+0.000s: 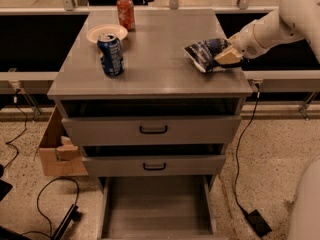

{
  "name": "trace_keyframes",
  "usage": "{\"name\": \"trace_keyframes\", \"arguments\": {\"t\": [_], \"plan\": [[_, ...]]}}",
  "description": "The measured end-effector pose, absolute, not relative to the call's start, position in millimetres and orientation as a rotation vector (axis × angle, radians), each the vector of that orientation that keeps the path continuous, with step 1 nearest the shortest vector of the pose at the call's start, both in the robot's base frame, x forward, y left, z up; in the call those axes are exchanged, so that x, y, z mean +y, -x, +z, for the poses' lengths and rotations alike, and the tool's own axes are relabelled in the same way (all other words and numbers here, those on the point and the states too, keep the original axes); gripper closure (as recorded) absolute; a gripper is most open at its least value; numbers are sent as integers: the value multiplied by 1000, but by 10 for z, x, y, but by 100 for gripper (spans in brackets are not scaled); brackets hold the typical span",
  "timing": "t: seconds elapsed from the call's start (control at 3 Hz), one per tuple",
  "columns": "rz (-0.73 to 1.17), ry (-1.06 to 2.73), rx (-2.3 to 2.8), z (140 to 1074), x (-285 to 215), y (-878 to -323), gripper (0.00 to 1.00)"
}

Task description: Pick blue chip bag from bottom drawer and place on counter

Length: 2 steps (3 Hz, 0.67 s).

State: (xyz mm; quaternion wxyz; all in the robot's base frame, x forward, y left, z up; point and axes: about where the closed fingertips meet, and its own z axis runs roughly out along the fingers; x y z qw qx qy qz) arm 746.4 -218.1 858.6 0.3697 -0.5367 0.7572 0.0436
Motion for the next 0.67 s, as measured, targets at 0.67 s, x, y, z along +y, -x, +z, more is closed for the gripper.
{"name": "trace_keyframes", "arguments": {"t": [0.67], "plan": [[114, 1378, 1943, 8576, -2173, -7467, 13]]}}
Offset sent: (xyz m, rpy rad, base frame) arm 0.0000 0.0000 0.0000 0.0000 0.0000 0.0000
